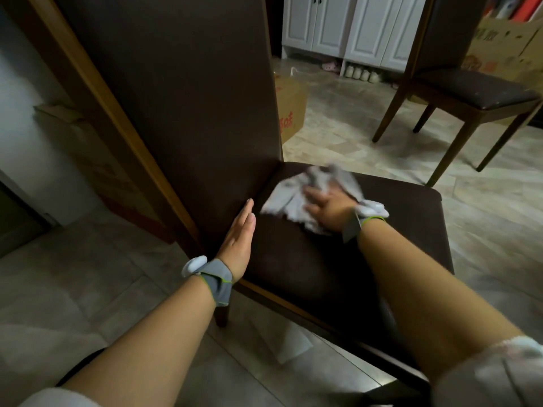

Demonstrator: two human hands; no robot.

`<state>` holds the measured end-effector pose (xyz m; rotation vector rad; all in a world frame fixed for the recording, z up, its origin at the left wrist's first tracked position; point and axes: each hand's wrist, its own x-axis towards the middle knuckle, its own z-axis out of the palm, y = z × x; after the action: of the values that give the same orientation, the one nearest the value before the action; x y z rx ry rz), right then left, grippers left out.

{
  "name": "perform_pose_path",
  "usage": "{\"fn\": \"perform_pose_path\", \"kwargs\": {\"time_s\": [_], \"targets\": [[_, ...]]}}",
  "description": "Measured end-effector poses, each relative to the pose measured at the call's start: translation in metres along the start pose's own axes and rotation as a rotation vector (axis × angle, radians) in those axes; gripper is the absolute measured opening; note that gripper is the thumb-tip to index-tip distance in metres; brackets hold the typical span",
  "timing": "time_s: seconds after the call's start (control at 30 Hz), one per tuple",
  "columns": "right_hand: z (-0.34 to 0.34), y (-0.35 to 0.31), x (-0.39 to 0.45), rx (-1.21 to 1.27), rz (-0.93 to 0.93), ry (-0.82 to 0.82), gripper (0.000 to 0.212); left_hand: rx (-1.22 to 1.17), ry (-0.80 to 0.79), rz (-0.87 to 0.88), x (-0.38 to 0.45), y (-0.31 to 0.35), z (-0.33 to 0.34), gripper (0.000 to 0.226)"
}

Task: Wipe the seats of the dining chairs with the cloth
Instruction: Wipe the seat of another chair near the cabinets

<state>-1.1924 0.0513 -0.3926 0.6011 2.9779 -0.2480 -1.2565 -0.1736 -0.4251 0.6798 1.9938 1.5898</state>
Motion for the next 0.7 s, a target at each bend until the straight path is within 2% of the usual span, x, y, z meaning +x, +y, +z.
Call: {"fn": "perform_pose_path", "kwargs": {"time_s": [0.03, 0.07, 0.17, 0.2, 0.23, 0.3, 0.33, 0.37, 0.43, 0.47, 0.53, 0.6, 0.67, 0.7], "targets": [[0.003, -0.004, -0.003, -0.015, 0.195, -0.041, 0.056, -0.002, 0.004, -0.008, -0.001, 0.0, 0.001, 0.051], [0.013, -0.017, -0.009, -0.083, 0.175, -0.049, 0.056, -0.008, 0.016, 0.0, -0.002, 0.002, 0.003, 0.051], [0.035, -0.066, -0.041, -0.159, -0.386, -0.075, 0.055, -0.001, 0.02, 0.026, -0.004, 0.006, 0.003, 0.049], [0.031, -0.056, -0.043, -0.141, -0.441, -0.054, 0.055, 0.011, 0.009, 0.022, -0.003, 0.005, 0.002, 0.049], [0.026, -0.038, -0.036, -0.135, -0.335, -0.018, 0.055, 0.019, 0.001, 0.016, -0.002, 0.001, 0.001, 0.05], [0.014, -0.017, -0.022, -0.035, 0.073, 0.017, 0.056, 0.021, -0.002, 0.02, 0.0, -0.002, -0.001, 0.057], [0.016, -0.021, -0.023, 0.006, 0.21, 0.005, 0.056, 0.019, -0.003, 0.011, 0.001, -0.003, 0.0, 0.06], [0.023, -0.033, -0.028, -0.016, 0.197, 0.0, 0.056, 0.031, -0.002, 0.007, 0.001, -0.004, 0.001, 0.061], [0.039, -0.065, -0.048, -0.042, -0.073, 0.014, 0.057, 0.126, -0.018, 0.037, 0.003, -0.003, 0.001, 0.059], [0.044, -0.069, -0.058, 0.023, -0.207, 0.051, 0.056, 0.204, -0.039, 0.059, 0.004, -0.003, 0.0, 0.059], [0.032, -0.052, -0.066, 0.396, -0.268, 0.128, 0.054, 0.332, -0.071, 0.105, 0.005, -0.006, -0.001, 0.059], [0.013, -0.028, -0.064, 0.804, -0.126, 0.224, 0.062, 0.408, -0.063, 0.136, 0.005, -0.007, 0.001, 0.046], [-0.002, -0.009, -0.068, 1.018, 0.052, 0.347, 0.064, 0.435, 0.019, 0.16, 0.005, -0.005, 0.007, 0.025], [-0.009, -0.003, -0.072, 1.048, 0.114, 0.398, 0.062, 0.424, 0.075, 0.175, 0.003, -0.003, 0.009, 0.016]]}}
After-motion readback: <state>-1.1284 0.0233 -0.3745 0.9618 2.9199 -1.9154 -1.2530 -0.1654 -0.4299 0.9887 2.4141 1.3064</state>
